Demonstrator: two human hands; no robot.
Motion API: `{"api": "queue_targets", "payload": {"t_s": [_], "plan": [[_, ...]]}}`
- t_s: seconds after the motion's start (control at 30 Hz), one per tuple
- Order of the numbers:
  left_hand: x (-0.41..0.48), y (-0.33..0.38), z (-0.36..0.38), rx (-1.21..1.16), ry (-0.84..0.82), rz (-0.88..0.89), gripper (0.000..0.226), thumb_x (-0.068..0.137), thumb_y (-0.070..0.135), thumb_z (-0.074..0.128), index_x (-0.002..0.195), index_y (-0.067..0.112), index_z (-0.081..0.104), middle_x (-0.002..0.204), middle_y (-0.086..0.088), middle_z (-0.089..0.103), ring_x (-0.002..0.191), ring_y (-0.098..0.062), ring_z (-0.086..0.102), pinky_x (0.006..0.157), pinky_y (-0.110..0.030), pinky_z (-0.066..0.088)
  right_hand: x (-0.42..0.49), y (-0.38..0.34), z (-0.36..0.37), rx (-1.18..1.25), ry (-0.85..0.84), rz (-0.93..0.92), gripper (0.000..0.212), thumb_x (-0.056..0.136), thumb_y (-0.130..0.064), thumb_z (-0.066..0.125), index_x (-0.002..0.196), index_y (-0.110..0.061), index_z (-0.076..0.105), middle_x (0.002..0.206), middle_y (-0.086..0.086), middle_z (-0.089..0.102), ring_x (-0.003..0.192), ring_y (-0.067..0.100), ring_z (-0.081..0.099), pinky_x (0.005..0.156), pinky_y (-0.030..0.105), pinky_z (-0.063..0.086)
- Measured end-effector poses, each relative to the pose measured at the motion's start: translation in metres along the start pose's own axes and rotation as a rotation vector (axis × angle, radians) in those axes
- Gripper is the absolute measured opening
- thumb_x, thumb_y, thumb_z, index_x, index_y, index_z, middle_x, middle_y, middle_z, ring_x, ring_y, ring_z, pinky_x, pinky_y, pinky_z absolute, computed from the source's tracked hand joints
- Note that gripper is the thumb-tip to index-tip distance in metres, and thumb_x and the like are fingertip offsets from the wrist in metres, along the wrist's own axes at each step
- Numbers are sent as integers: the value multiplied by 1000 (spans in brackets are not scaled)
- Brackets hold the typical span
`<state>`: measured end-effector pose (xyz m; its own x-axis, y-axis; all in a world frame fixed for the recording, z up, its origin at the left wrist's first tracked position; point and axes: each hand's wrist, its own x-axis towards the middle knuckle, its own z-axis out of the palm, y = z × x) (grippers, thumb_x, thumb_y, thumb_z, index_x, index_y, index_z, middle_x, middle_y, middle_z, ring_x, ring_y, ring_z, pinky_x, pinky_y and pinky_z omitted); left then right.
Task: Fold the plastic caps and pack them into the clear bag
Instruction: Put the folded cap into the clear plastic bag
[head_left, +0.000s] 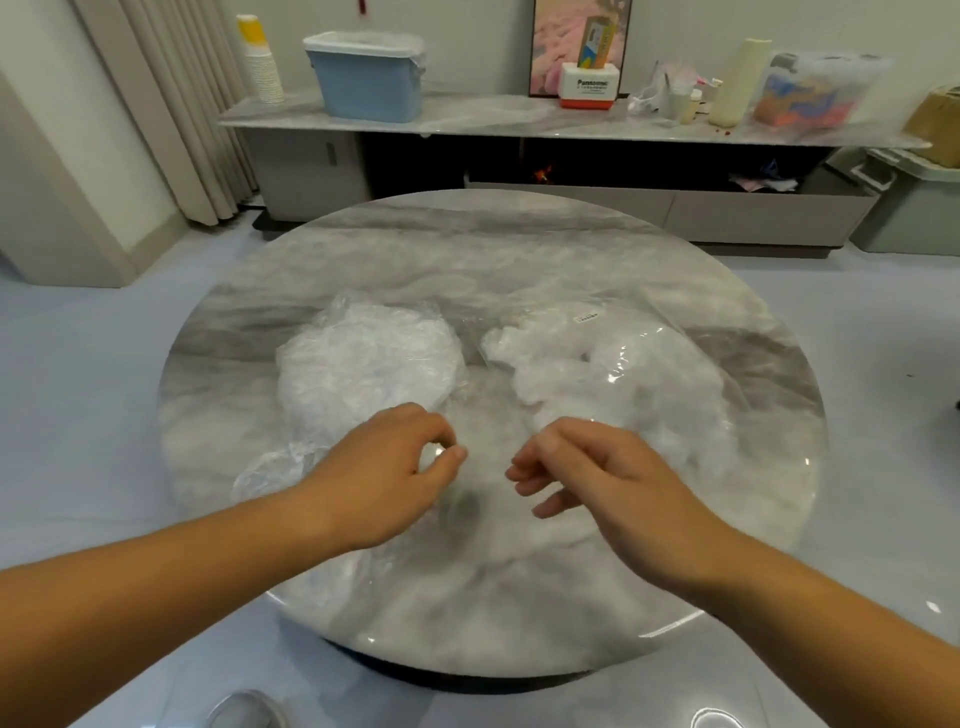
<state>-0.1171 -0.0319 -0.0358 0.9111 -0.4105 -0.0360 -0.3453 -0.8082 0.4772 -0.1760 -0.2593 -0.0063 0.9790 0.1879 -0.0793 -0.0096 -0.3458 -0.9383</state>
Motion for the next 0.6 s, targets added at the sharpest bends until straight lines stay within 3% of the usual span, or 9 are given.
{"api": "queue_targets", "payload": {"t_s": [0.1,0.17,0.23,0.3,0.37,0.47,0.6], "plan": [[-35,-32,-8,147,23,-69,40,93,63,32,98,37,61,96,17,54,94,-4,51,84,-28,47,2,4,23,-341,-266,-50,39,99,-57,46,114,-30,70,123,-18,65,114,0,57,100,28,49],[-59,-47,-9,223,0,-72,50,89,71,21,96,40,59,93,18,51,91,-4,49,81,-27,45,5,8,36,-481,-415,-134,38,101,-55,44,123,-35,67,147,-25,48,136,-12,33,114,22,33],[-78,-56,-6,276,-47,-52,56,87,73,15,100,41,59,97,20,51,92,-4,49,84,-27,44,9,13,49,-589,-540,-204,39,103,-54,43,129,-35,65,160,-25,30,147,-11,9,120,20,16],[-89,-61,0,285,-120,-9,58,89,73,15,107,40,59,104,21,50,98,-3,49,89,-26,43,12,18,60,-636,-598,-211,41,103,-53,42,133,-34,64,164,-23,22,149,-10,0,121,19,9],[-95,-64,6,230,-193,56,60,90,72,18,118,39,59,120,22,49,113,-2,46,99,-25,39,13,27,67,-680,-605,-226,46,103,-58,38,134,-35,63,165,-18,24,152,-5,2,123,22,8],[-98,-65,12,148,-245,163,57,95,66,31,137,35,54,147,15,41,137,-5,34,114,-26,29,13,41,70,-778,-550,-297,65,98,-70,20,133,-37,64,161,-10,38,152,5,19,123,32,19],[-85,-63,20,92,-257,272,53,97,60,41,143,34,48,160,11,29,147,-7,23,120,-28,21,3,52,53,-855,-439,-299,76,96,-73,6,126,-38,67,152,-15,49,144,5,35,116,37,32]]}}
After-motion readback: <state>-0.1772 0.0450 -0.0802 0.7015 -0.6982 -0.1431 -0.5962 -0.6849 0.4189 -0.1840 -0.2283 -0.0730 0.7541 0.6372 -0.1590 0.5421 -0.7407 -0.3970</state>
